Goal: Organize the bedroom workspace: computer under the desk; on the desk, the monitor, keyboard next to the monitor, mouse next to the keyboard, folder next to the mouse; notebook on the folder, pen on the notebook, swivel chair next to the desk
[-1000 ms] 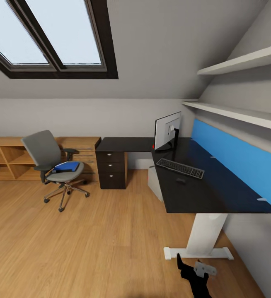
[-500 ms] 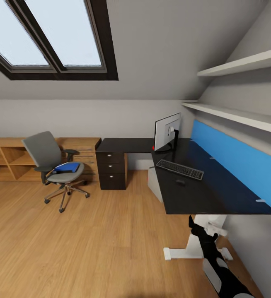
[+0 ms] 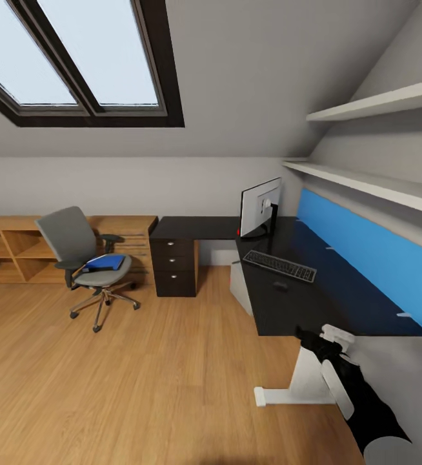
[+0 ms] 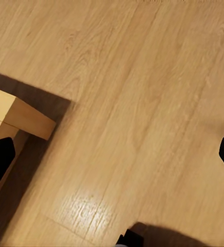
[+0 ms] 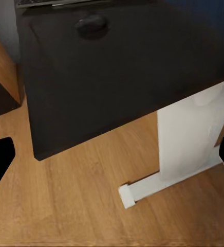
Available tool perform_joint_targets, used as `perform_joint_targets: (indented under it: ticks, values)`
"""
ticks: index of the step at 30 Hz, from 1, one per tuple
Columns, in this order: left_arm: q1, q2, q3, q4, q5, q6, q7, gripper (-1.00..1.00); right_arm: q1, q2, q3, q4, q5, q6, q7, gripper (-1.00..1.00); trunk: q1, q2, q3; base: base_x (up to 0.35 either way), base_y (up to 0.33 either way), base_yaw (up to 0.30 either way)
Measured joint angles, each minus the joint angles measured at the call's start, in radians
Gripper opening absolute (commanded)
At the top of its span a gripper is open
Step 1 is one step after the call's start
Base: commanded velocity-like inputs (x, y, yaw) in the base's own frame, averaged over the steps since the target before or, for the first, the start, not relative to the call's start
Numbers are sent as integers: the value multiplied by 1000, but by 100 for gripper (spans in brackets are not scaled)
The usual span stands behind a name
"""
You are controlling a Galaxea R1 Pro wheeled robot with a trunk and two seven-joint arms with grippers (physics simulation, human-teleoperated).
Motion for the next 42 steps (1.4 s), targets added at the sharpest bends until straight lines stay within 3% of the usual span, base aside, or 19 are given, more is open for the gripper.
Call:
perform_joint_targets:
  ticks: [3,7,10,13,17,27,42]
  values:
    - [0,-2,0,0,2,0,-9,100,-36,5,2,53,-4,84,-48,100,-11,21,9,0,0,0]
    - [0,-1,0,0,1,-2,-50,100,-68,7,4,140,-1,102,-60,100,-15,28,13,0,0,0]
    - [0,-2,1,0,0,-6,-67,100,-76,7,15,153,8,104,-65,100,-15,28,13,0,0,0]
    - [0,-2,1,1,-2,-8,-76,100,-81,8,92,148,74,103,-77,100,-16,28,13,73,0,0]
    - [0,-2,1,1,-3,-10,-78,100,-82,9,137,147,125,83,-86,100,-16,28,13,248,0,0]
    - [0,-2,1,2,-3,-10,-74,100,-82,46,139,155,132,-67,-100,100,-16,28,13,312,-8,0]
    - [0,-2,2,2,-2,-10,-73,100,-81,49,137,162,132,-85,-106,100,-16,28,13,291,-183,0]
